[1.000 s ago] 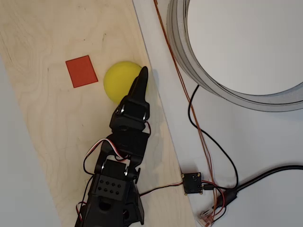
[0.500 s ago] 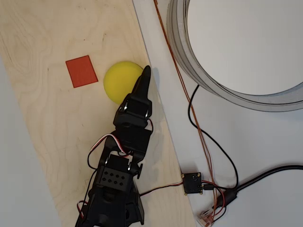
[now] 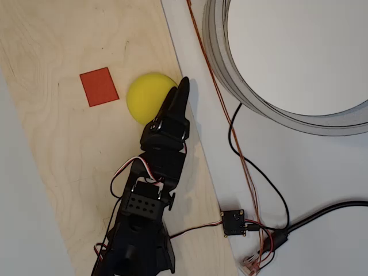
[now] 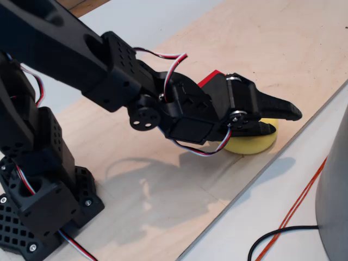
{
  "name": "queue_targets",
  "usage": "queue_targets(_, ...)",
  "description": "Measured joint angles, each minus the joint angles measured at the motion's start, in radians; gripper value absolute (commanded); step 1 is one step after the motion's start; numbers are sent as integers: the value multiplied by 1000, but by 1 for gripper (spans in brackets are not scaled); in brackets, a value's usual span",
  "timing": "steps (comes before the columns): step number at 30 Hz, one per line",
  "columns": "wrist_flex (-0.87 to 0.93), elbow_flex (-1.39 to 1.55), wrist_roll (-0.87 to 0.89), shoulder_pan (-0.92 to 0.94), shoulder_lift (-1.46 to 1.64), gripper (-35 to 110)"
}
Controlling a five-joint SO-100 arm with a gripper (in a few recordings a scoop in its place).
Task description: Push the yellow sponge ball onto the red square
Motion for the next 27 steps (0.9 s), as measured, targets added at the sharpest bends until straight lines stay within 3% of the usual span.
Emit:
queue_targets(13, -54, -11, 328, -124, -52, 21)
queue_targets(27, -54, -25, 411, -216, -58, 21)
